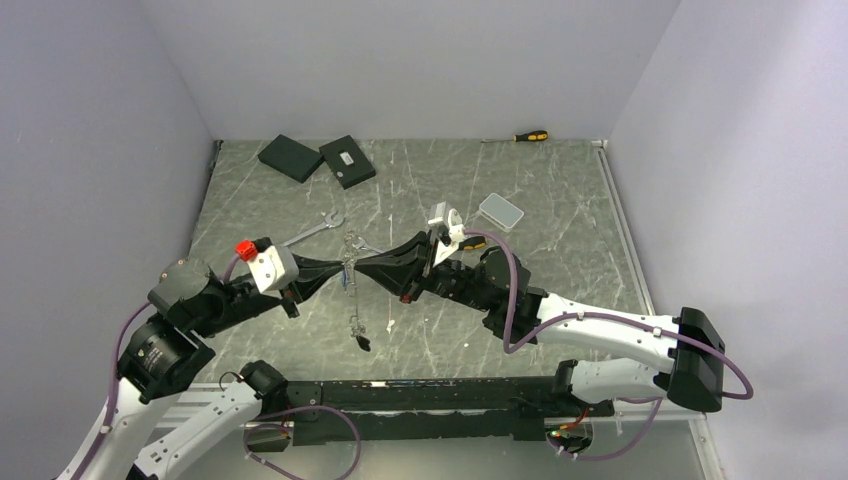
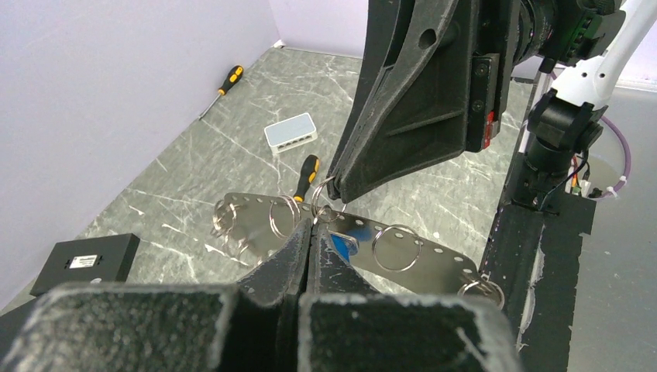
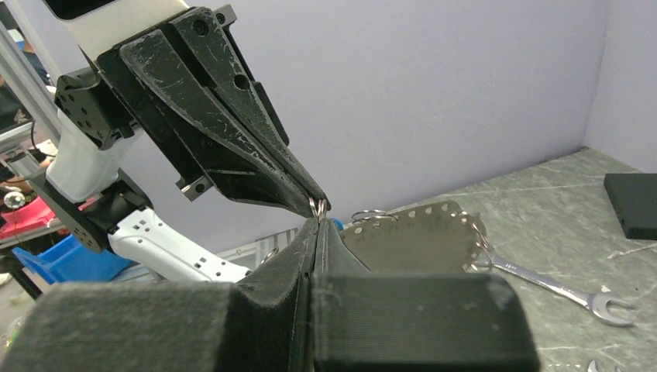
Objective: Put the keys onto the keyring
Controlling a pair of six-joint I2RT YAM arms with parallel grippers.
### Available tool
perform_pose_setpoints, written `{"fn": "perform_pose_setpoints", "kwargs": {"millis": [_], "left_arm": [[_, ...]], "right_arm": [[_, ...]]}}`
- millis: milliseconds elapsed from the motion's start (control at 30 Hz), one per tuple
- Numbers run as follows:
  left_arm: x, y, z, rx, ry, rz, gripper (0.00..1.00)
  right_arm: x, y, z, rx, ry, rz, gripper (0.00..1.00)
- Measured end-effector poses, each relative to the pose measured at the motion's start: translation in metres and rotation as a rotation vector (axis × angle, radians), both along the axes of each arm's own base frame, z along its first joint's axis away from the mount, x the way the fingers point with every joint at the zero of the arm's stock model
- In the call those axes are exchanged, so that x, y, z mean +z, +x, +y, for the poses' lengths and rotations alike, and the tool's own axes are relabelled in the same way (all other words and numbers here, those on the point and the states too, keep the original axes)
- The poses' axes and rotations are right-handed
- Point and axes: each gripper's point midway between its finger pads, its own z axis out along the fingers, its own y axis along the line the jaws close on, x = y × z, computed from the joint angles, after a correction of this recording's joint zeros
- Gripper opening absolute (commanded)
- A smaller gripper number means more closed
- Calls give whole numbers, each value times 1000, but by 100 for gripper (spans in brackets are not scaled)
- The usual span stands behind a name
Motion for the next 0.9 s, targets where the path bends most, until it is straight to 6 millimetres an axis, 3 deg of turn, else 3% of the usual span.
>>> {"fn": "perform_pose_setpoints", "kwargs": {"millis": [900], "left_arm": [[-8,-1,3,4,27,11,0]], "right_arm": [[-10,-5,4,-9,-84,-20,0]]}}
